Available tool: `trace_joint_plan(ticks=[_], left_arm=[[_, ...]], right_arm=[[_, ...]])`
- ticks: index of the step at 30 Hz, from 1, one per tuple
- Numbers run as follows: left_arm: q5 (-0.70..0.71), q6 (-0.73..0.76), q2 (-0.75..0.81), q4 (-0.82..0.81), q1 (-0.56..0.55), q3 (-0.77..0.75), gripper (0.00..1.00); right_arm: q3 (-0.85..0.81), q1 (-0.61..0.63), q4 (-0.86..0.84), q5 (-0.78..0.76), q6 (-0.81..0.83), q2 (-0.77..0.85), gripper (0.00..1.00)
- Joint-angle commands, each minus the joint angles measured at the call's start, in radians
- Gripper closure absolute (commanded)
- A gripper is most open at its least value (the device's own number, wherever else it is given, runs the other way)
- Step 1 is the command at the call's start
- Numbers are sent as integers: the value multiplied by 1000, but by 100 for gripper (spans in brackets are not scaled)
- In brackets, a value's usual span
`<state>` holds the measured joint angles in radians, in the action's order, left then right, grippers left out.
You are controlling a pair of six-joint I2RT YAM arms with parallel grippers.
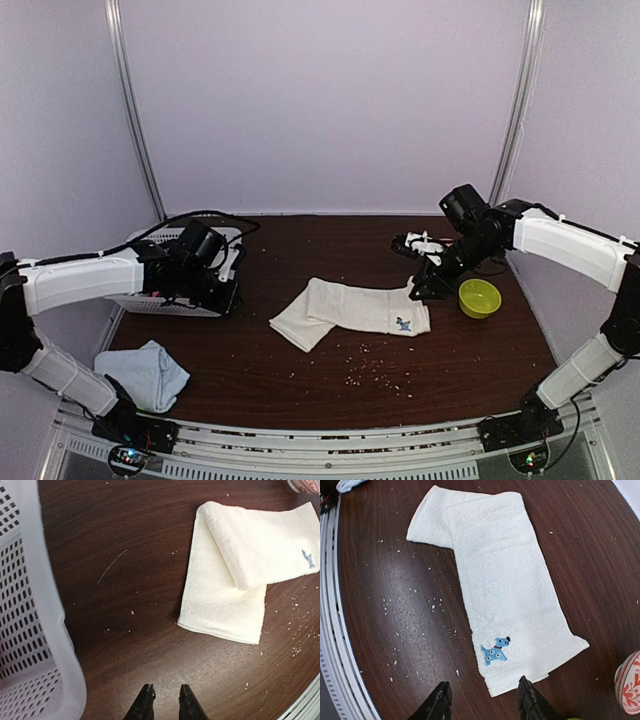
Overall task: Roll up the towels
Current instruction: Place the towel at the center of the board, then pick up the towel from the center of the board.
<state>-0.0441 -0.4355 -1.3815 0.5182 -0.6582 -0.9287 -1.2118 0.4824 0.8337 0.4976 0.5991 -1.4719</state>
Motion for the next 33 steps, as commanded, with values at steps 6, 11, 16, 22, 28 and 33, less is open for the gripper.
trace_joint_plan(ticks=[6,11,16,22,28,33], left_arm=[[-64,-76,-271,35,-6,-211,62],[-99,-169,-339,22,-5,-238,51],[-116,-198,-410,20,-6,-237,52],[-154,-195,-454,17,-5,-246,60],[-158,-183,-484,-2,-5,-261,62],[-147,-174,-506,-8,-6,-290,70]], right_arm=[[-180,-65,-110,-245,-313,-228,50],[-249,-126,-68,-304,-373,-369,48],[-253,-145,-23,-358,-388,-428,45],[-199,-158,-4,-319,-402,-461,41],[-152,-169,-32,-253,-407,-472,40],[-143,-174,-50,-192,-401,-502,42]])
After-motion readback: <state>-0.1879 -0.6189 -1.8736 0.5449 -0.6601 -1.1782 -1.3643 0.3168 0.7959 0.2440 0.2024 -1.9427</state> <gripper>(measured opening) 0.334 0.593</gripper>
